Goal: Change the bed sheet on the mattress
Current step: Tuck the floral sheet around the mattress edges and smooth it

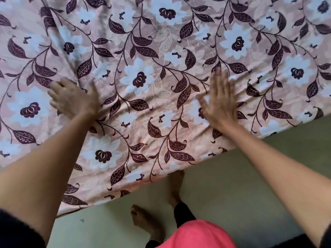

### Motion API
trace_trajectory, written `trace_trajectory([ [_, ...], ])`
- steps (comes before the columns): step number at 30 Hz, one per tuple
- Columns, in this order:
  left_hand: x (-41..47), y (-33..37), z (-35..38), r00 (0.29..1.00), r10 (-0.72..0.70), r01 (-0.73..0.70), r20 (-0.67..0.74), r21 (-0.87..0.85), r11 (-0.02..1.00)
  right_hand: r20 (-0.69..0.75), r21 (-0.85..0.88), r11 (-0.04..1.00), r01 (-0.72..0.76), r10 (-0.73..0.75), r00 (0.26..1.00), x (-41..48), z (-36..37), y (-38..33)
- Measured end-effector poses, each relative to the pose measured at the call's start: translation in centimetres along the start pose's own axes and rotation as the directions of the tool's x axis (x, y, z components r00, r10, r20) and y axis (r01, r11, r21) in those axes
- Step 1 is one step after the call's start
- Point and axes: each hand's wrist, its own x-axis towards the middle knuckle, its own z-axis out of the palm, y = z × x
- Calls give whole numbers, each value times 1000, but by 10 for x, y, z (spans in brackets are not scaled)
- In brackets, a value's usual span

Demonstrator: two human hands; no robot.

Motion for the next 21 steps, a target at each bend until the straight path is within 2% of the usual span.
trace_trajectory([
  [3,23,-2,-2,996,-74,75,-44,22,997,98,-77,993,-84,92,991,20,-3,19],
  [6,29,-15,-5,997,-44,48,-63,54,997,71,-30,999,-27,29,997,13,11,-27],
  [10,28,-20,-5,997,-33,38,-68,74,997,55,82,964,251,-256,965,-14,28,-118],
  [11,30,-21,-4,997,-33,38,-66,81,996,83,90,936,340,-347,934,-22,31,-137],
  [13,36,-22,-2,997,-47,52,-57,75,996,133,65,837,543,-547,827,-32,33,-158],
  [14,39,-21,-1,997,-57,61,-51,67,996,133,44,779,625,-625,769,-33,32,-157],
  [15,42,-22,-1,997,-63,66,-48,56,996,101,40,755,654,-655,749,-33,31,-150],
  [16,44,-21,-1,997,-68,70,-42,48,996,72,50,782,622,-624,778,-32,28,-136],
  [17,44,-20,-2,997,-68,70,-36,46,997,55,59,839,541,-543,838,-28,28,-116],
  [19,41,-18,-1,996,-78,79,-34,33,996,46,35,952,303,-305,951,-20,27,-68],
  [21,33,-16,-1,995,-84,84,-44,-16,996,25,-6,988,154,-154,988,-16,23,-31],
])
